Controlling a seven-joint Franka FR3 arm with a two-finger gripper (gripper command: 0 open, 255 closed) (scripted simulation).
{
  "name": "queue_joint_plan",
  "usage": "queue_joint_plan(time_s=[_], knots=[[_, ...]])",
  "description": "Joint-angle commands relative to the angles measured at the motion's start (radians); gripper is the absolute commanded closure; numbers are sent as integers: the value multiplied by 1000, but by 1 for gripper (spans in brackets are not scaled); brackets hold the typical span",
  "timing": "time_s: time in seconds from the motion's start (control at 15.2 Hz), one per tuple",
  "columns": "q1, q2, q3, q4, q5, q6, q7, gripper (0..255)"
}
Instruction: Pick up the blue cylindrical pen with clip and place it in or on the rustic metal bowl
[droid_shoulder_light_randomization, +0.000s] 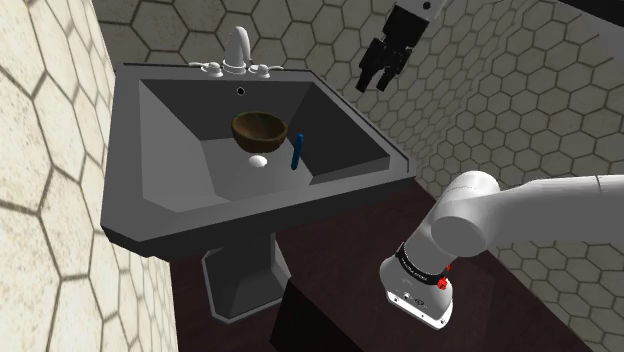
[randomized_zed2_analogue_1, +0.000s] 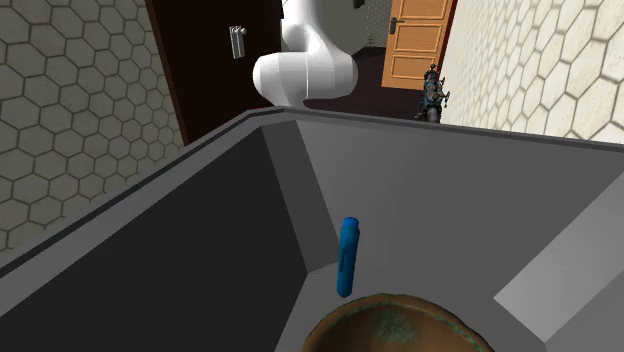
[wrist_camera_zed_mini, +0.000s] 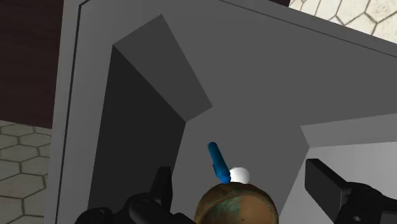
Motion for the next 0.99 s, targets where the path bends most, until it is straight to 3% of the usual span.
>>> queue_joint_plan(time_s=[0.0, 0.92], knots=[[0, 0, 0, 0, 0, 0, 0, 0], [42, 421, 67, -41, -77, 366, -60, 0]])
